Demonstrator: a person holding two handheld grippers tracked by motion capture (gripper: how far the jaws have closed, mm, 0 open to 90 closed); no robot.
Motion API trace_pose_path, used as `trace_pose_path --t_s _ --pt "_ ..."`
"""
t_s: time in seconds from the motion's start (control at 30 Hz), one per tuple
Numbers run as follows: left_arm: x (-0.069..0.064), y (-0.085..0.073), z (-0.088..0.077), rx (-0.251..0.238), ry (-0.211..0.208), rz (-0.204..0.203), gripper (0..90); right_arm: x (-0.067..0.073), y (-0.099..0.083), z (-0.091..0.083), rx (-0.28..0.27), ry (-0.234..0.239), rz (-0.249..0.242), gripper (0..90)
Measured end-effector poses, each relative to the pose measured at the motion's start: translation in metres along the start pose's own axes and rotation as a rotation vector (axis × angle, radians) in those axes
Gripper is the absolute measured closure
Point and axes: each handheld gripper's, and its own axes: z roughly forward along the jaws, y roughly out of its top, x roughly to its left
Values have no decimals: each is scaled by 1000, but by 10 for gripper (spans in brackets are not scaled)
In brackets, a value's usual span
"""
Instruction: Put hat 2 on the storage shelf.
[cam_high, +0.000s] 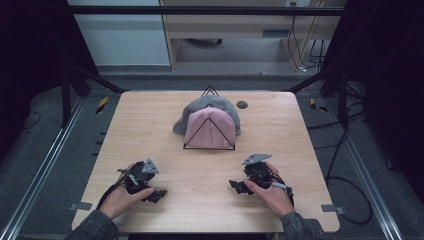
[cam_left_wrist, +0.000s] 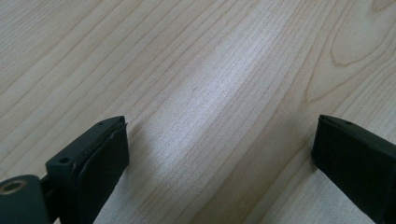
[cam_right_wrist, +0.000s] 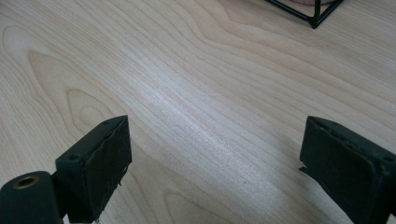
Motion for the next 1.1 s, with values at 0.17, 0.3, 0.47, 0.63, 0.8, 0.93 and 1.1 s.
trace_pose_path --t_s 0.17,0.3,0.47,0.63,0.8,0.93,1.1 --pt "2 -3 1 -10 -14 -27 3 0 0 3 -3 -3 8 84" --pt "1 -4 2 -21 -14 -27 0 3 0 7 17 -7 4 76" --pt "2 -4 1 -16 -11 -25 0 5 -2 9 24 -14 2 67" --pt "1 -5 2 -23 -14 -35 0 9 -4 12 13 -35 -22 36" --pt "1 -4 2 -20 -13 -34 0 13 -7 14 -6 -57 -50 17" --pt "1 -4 2 -20 -13 -36 0 13 -11 14 -30 -60 -49 16" --pt "1 -5 1 -17 -10 -31 0 12 -15 12 -51 -53 -57 16"
